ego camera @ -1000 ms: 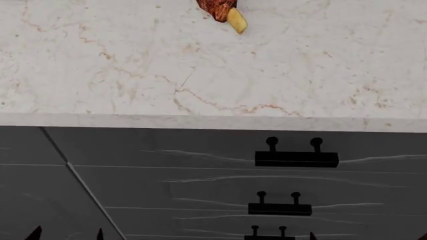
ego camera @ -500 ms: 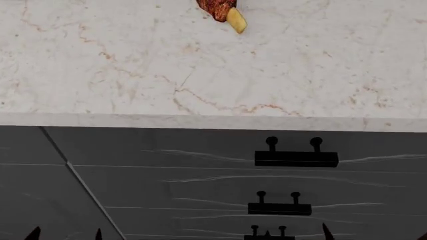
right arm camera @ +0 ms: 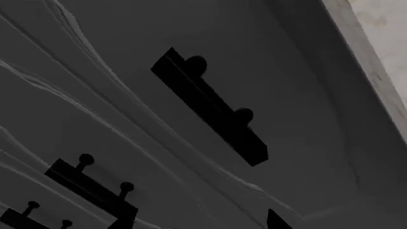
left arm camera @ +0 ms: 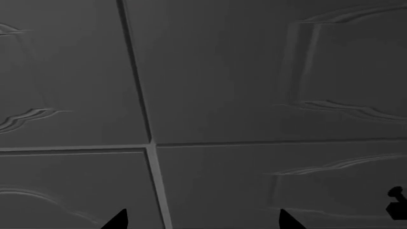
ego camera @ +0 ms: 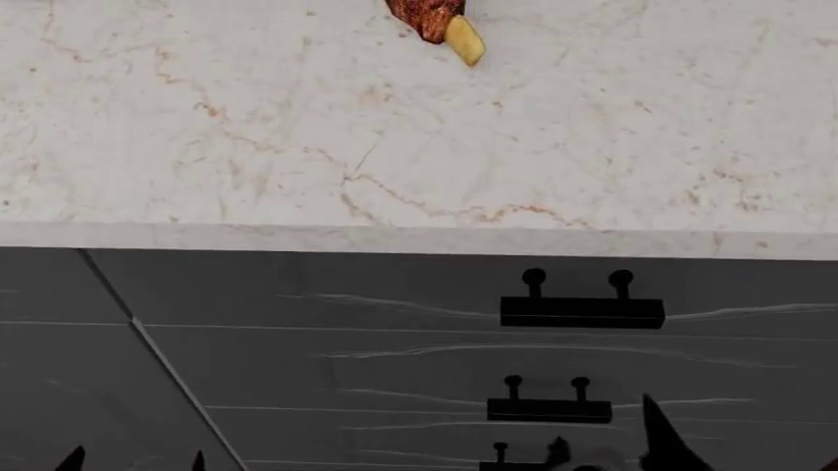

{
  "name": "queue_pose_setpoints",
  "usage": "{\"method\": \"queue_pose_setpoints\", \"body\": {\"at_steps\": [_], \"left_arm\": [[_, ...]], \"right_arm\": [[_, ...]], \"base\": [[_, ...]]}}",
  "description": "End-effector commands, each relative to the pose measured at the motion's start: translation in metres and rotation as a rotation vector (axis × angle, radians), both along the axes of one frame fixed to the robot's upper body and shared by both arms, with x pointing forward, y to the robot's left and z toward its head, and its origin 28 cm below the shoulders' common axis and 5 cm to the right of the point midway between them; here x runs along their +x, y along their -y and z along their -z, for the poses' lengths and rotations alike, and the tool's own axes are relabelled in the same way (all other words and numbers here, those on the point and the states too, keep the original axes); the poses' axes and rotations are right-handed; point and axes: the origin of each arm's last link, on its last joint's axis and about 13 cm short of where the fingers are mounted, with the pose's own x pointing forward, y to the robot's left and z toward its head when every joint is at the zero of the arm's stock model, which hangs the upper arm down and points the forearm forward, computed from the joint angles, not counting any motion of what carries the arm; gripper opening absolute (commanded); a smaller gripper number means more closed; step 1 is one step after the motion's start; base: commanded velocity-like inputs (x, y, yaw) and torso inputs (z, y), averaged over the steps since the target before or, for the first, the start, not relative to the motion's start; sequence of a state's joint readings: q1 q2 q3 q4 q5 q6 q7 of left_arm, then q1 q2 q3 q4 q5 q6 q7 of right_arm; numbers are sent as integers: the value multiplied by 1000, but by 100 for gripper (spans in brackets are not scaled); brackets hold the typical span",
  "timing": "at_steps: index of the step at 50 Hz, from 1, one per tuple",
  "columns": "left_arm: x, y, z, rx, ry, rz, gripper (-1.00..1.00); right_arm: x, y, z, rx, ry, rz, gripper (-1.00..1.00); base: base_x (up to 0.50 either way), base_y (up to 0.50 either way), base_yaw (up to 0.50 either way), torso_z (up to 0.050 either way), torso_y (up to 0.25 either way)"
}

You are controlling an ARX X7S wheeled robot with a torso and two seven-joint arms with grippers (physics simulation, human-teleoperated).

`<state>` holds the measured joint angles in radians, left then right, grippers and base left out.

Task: Open the right drawer.

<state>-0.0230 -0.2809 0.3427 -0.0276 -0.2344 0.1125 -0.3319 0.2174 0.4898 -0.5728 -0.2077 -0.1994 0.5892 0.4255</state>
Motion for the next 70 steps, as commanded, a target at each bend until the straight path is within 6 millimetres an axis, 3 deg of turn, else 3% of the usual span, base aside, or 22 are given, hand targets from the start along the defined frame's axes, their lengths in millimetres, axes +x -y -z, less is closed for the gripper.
{"method": "queue_pose_setpoints", "body": {"at_steps": [1, 13, 16, 17, 20, 22, 29, 49, 57, 61, 70], "left_arm": [[4, 1, -4, -21, 19, 11, 100], [4, 2, -5, -17, 19, 7, 100], [4, 2, -5, -17, 18, 7, 100], [4, 2, -5, -15, 18, 9, 100], [4, 2, -5, -16, 17, 9, 100], [3, 2, -5, -15, 16, 11, 100], [3, 2, -4, -17, 12, 11, 100], [3, 2, -4, -17, 12, 11, 100], [2, 2, -5, -20, 14, 15, 100], [1, 2, -5, -21, 16, 14, 100], [2, 2, -5, -19, 15, 13, 100]], "right_arm": [[5, 3, -4, -219, 0, 21, 100], [8, 2, -2, -412, -15, 13, 100], [10, 1, -5, -392, -7, 12, 100], [10, 2, -6, -490, 9, 4, 100], [11, 1, -6, -479, 5, -1, 100], [13, 2, 0, -596, 25, -19, 100], [14, 1, -6, -697, 35, -4, 100], [15, 1, -4, -654, -8, 27, 100], [20, -8, 2, -819, 6, 5, 100], [25, -10, -19, -834, 5, -4, 100], [34, -8, -25, -864, 11, 8, 100]], "base": [[0, 0, 0, 0, 0], [0, 0, 0, 0, 0], [0, 0, 0, 0, 0], [0, 0, 0, 0, 0], [0, 0, 0, 0, 0], [0, 0, 0, 0, 0], [0, 0, 0, 0, 0], [0, 0, 0, 0, 0], [0, 0, 0, 0, 0], [0, 0, 0, 0, 0], [0, 0, 0, 0, 0]]}}
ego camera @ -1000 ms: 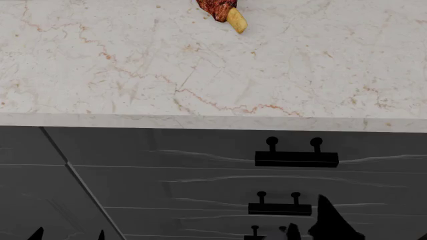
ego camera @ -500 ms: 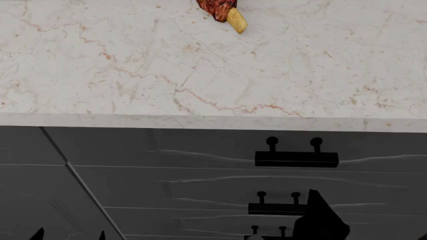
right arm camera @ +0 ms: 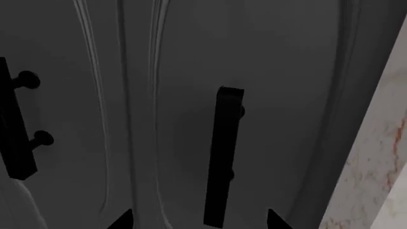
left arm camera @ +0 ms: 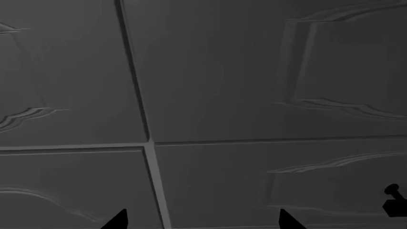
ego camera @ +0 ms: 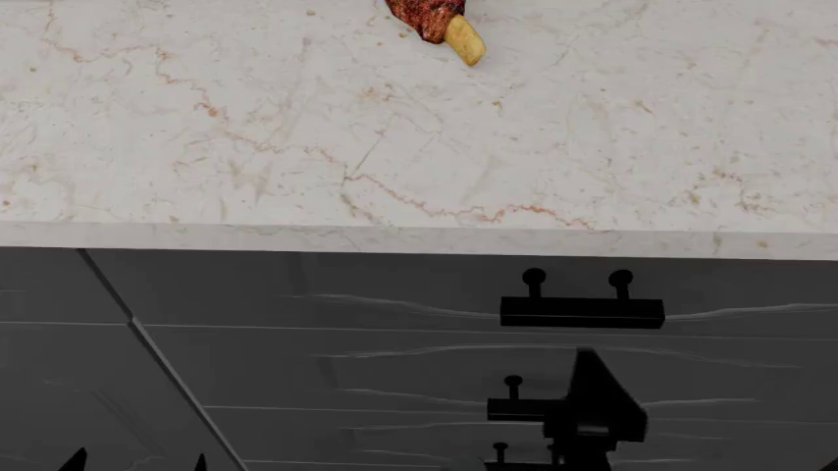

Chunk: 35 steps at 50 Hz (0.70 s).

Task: Open the right drawer.

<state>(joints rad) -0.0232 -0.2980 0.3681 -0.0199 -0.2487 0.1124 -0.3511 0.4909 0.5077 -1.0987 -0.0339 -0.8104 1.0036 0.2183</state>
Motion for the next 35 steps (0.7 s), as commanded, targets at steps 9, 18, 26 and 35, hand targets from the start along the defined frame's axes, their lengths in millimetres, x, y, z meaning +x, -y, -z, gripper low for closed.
{"method": "queue_pose_setpoints", "body": {"at_steps": [9, 18, 26, 35], "left_arm": [[4, 1, -4, -20, 20, 7, 100], [3, 1, -4, -17, 17, 5, 100], [3, 1, -4, -25, 17, 7, 100], [3, 1, -4, -20, 20, 6, 100]], "right_arm": [[23, -3, -10, -122, 8, 13, 100], [32, -1, -17, -145, 27, 17, 100], [41, 2, -21, -146, 42, 46, 100], [50, 1, -14, -97, 43, 61, 100]], "base": [[0, 0, 0, 0, 0], [0, 0, 0, 0, 0], [0, 0, 0, 0, 0], [0, 0, 0, 0, 0]]}}
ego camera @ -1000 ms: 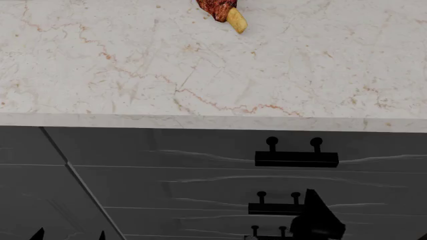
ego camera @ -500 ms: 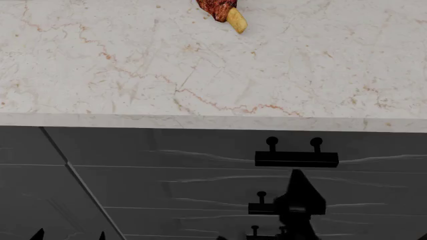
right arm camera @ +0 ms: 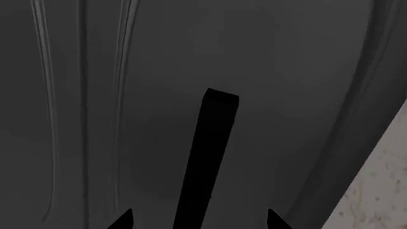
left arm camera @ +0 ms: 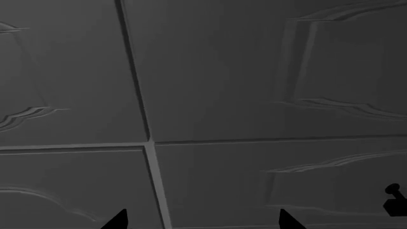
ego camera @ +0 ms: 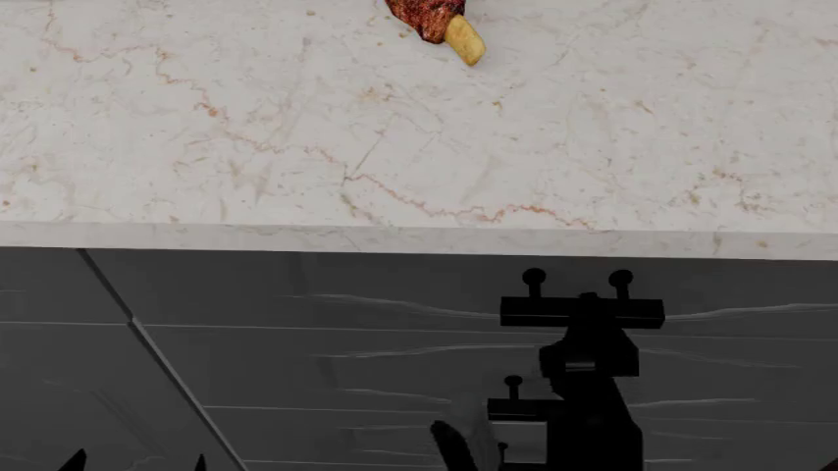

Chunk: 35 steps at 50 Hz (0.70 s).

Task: Open the right drawer.

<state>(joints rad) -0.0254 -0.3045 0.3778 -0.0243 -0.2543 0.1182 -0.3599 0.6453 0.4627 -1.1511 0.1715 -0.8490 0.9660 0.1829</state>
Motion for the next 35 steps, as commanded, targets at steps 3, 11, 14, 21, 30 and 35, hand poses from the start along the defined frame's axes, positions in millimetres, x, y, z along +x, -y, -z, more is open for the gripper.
{"method": "queue_pose_setpoints", "body": {"at_steps": [3, 11, 14, 21, 30, 35], "left_arm": [[3, 2, -5, -16, 22, 9, 100], [3, 2, -5, -15, 23, 13, 100], [2, 2, -5, -15, 24, 11, 100], [3, 2, -5, -14, 23, 13, 100], [4, 2, -5, -14, 23, 14, 100], [3, 2, -5, -14, 22, 13, 100]], "right_arm": [[15, -3, 1, 63, 9, 31, 100], [22, -4, 4, 102, 14, 36, 100], [24, -4, 2, 107, 23, 42, 100], [29, -7, 2, 101, 30, 37, 100], [34, -11, 5, 94, 19, 21, 100], [36, -11, 8, 90, 14, 19, 100]], "base": [[0, 0, 0, 0, 0], [0, 0, 0, 0, 0], [0, 0, 0, 0, 0], [0, 0, 0, 0, 0], [0, 0, 0, 0, 0], [0, 0, 0, 0, 0]]}}
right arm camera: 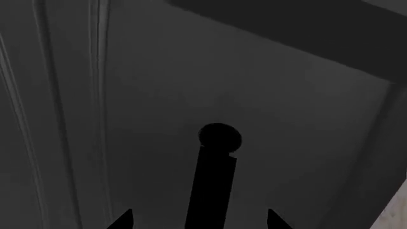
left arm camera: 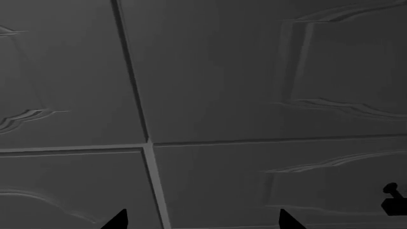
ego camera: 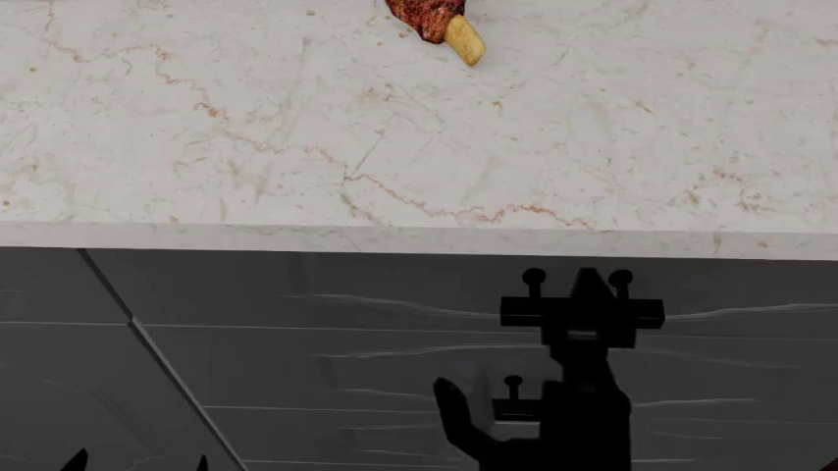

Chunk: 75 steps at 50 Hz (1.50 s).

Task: Open the right drawer.

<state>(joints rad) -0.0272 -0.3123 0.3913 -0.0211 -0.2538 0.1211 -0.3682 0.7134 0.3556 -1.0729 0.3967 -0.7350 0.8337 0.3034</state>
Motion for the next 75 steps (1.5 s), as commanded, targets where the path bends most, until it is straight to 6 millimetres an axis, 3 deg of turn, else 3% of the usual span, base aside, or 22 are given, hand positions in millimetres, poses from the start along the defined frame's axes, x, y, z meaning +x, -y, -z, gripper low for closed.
{"method": "queue_pose_setpoints", "body": {"at_steps": [1, 9, 10, 37, 75], "left_arm": [[4, 2, -5, -20, 18, 8, 100], [4, 2, -5, -18, 16, 10, 100], [4, 2, -5, -19, 16, 10, 100], [3, 2, -4, -18, 19, 11, 100], [3, 2, -4, -13, 17, 15, 100]], "right_arm": [[7, -6, 1, 10, -14, 0, 100], [8, -5, 0, 13, -8, 5, 100], [8, -4, 1, 12, -7, 8, -100], [-1, -8, -1, -58, 52, -49, -100], [-53, -11, 9, -153, 3, -118, -100]], "base": [[0, 0, 0, 0, 0], [0, 0, 0, 0, 0], [0, 0, 0, 0, 0], [0, 0, 1, 0, 0], [-1, 2, 2, 0, 0]]}}
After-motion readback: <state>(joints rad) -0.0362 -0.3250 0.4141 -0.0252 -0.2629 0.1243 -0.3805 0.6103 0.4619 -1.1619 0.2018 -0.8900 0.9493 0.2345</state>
